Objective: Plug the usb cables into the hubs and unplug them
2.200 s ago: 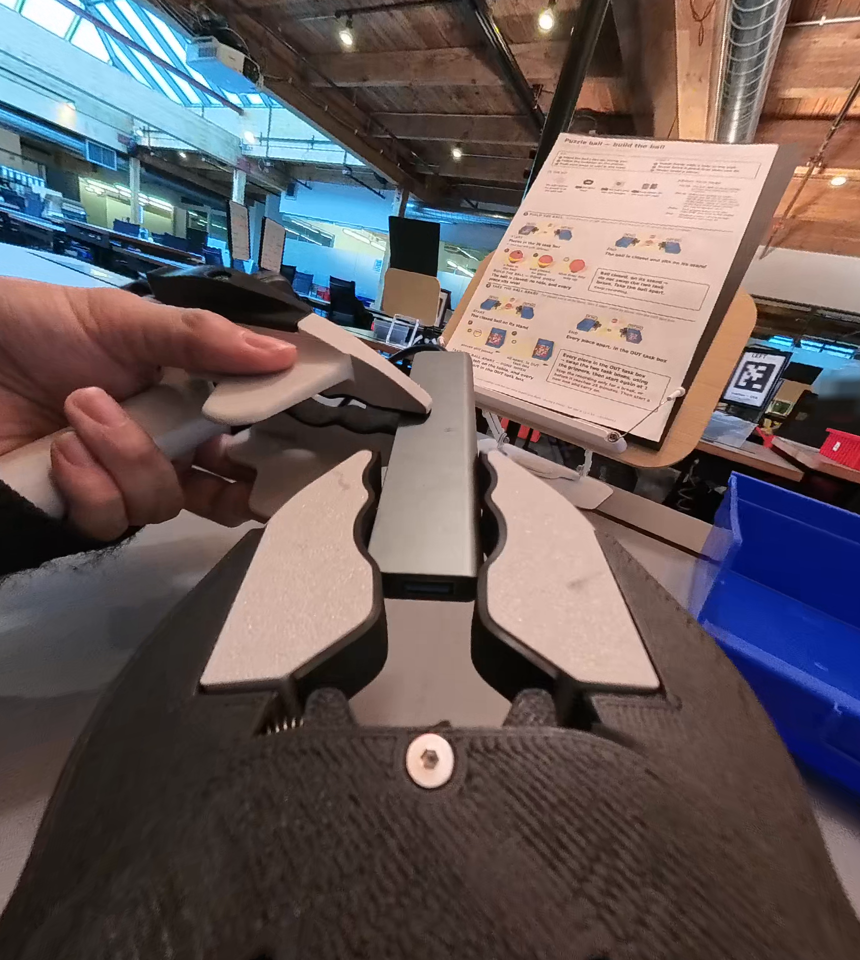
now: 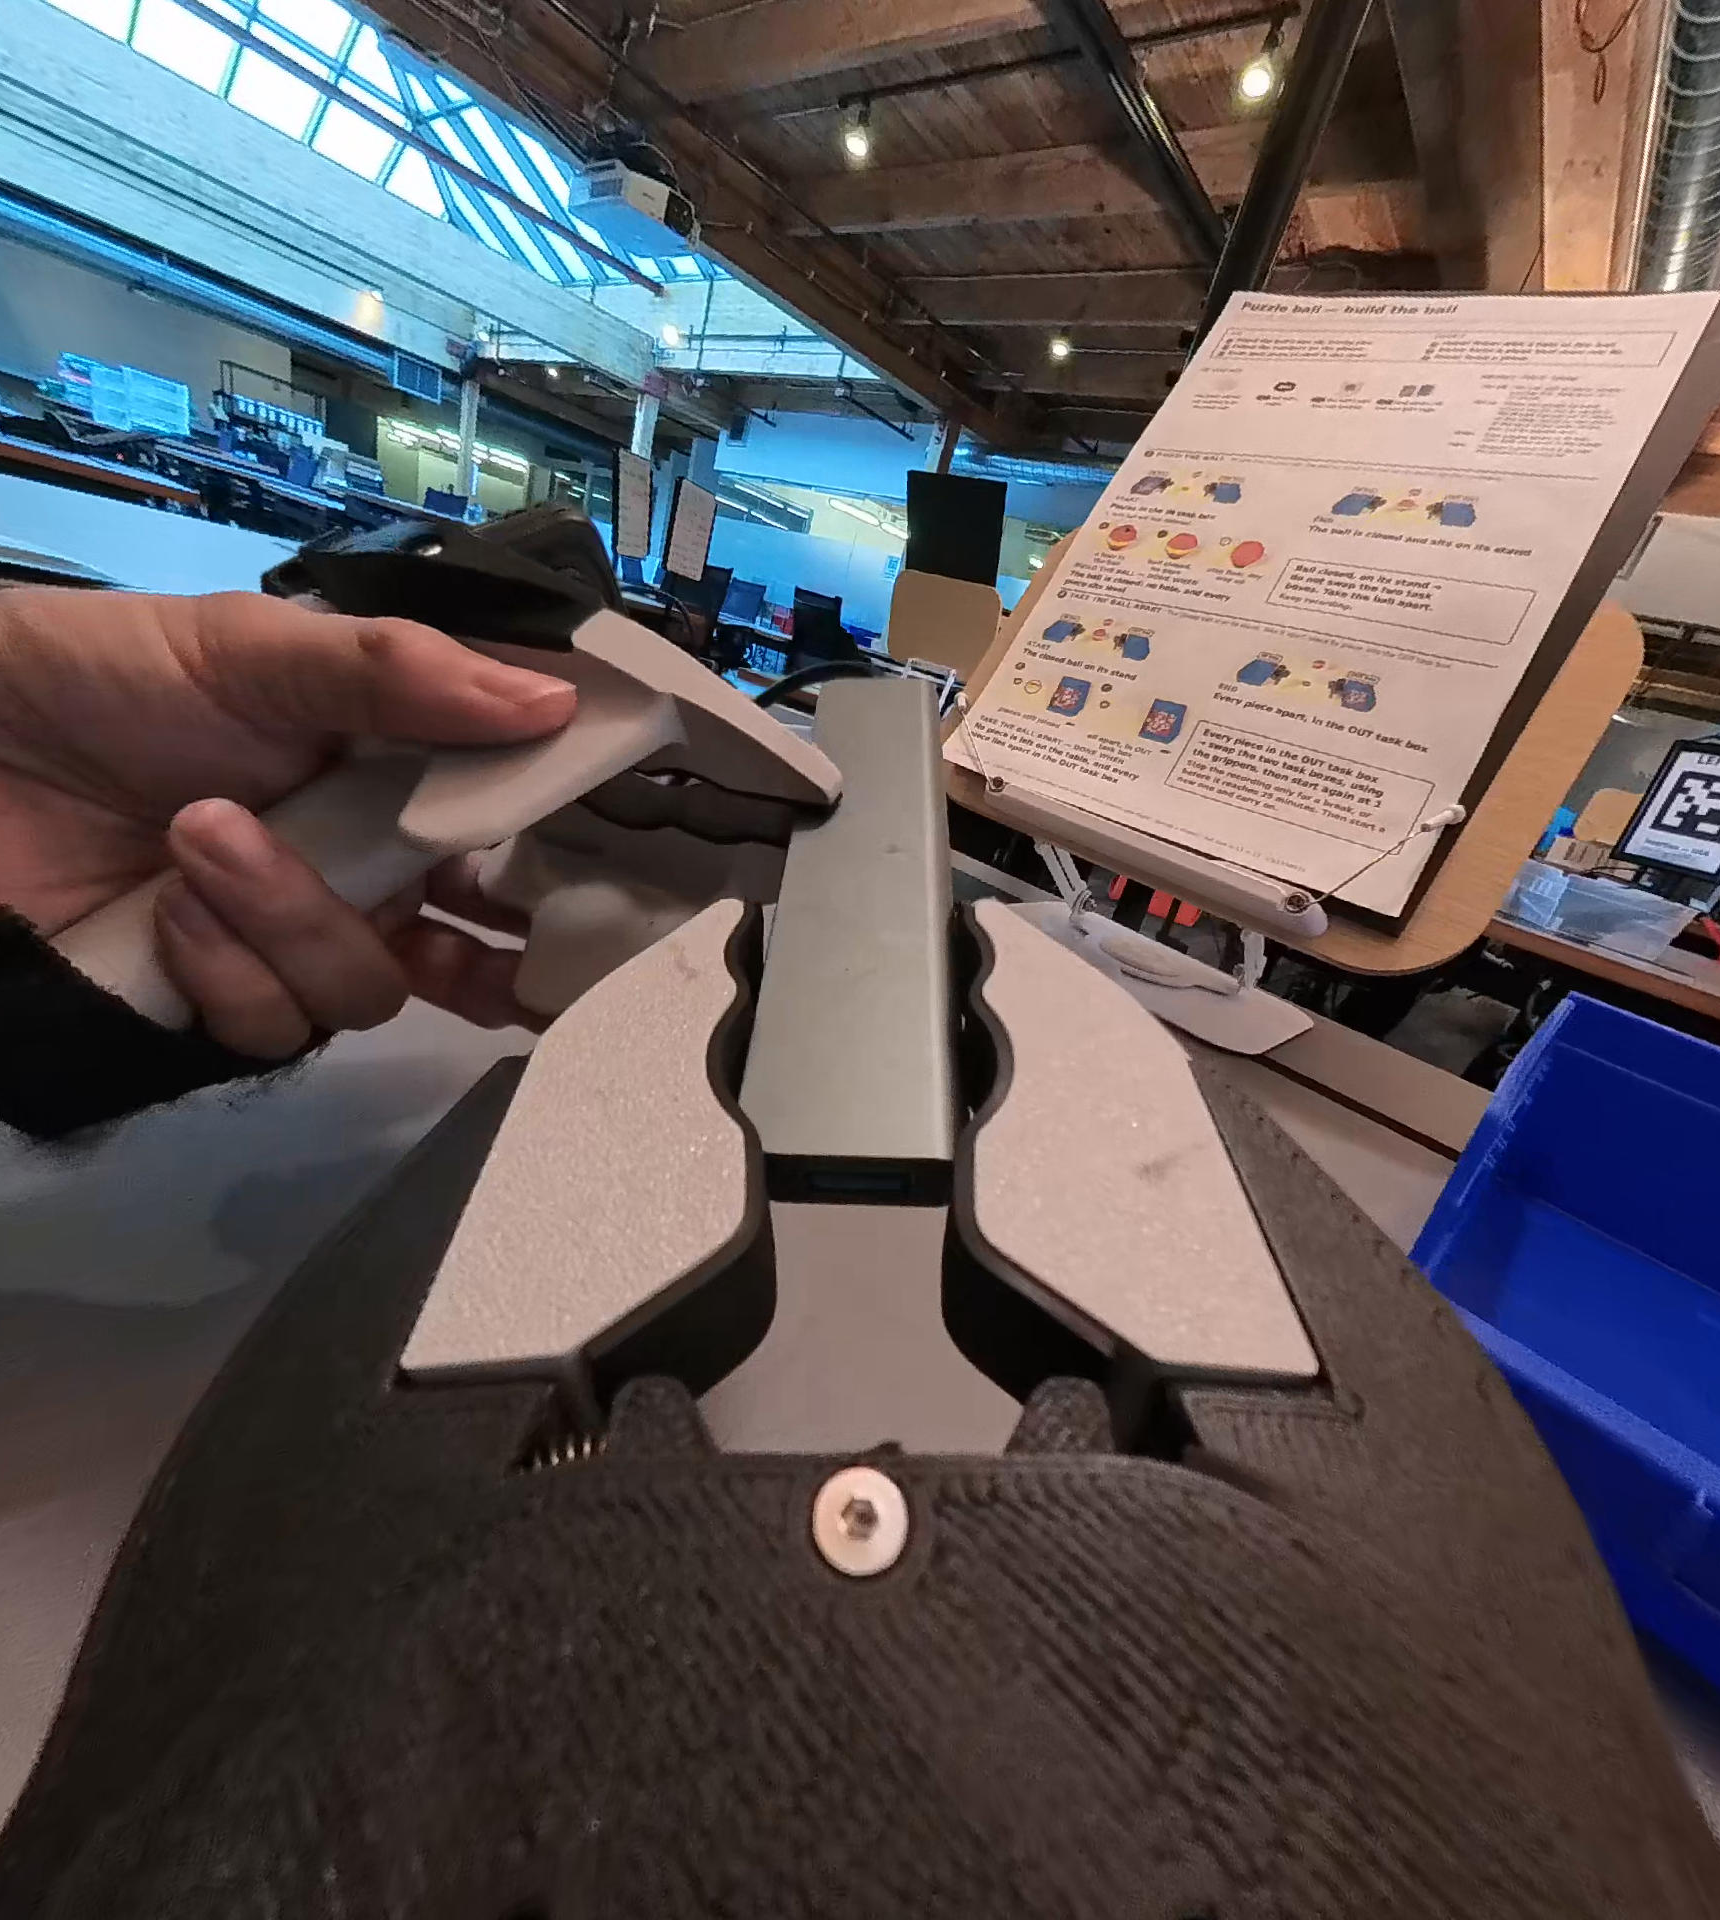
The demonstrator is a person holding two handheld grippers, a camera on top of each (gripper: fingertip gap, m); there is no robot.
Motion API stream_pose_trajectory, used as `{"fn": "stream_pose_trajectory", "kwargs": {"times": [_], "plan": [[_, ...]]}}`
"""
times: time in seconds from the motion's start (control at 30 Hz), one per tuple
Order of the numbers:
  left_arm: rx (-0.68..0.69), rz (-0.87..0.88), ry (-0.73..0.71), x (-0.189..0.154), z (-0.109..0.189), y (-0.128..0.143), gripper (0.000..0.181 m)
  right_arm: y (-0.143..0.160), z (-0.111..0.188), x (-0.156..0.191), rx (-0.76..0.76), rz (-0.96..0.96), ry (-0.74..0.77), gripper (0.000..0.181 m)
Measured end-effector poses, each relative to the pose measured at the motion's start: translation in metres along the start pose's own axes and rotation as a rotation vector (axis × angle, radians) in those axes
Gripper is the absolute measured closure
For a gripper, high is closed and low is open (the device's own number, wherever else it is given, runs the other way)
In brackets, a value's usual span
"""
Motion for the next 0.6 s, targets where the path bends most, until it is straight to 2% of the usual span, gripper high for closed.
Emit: {"fn": "stream_pose_trajectory", "kwargs": {"times": [0.13,0.2,0.5,0.6], "plan": [[-0.013,-0.009,-0.009,0.002,-0.004,0.003,0.163,0.001,-0.002,0.003,0.023,0.008,-0.037,0.146],[0.005,-0.023,-0.011,0.002,-0.005,0.006,0.169,0.002,-0.002,0.006,0.029,0.039,-0.022,0.146],[0.038,0.03,-0.048,-0.001,-0.001,0.003,0.171,0.003,-0.005,0.008,0.052,0.057,-0.027,0.146],[0.068,-0.001,-0.067,-0.005,0.0,0.001,0.171,0.003,-0.005,0.011,0.05,0.058,-0.018,0.146]]}}
Point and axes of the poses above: each gripper's, where its closed fingertips meet, z back along the fingers, y out of its underside, x = y × z across the jaws, the point moved 7 cm from there along z, back along the fingers, and after that the axes turned 8 degrees about -z, right-handed, at the moved point
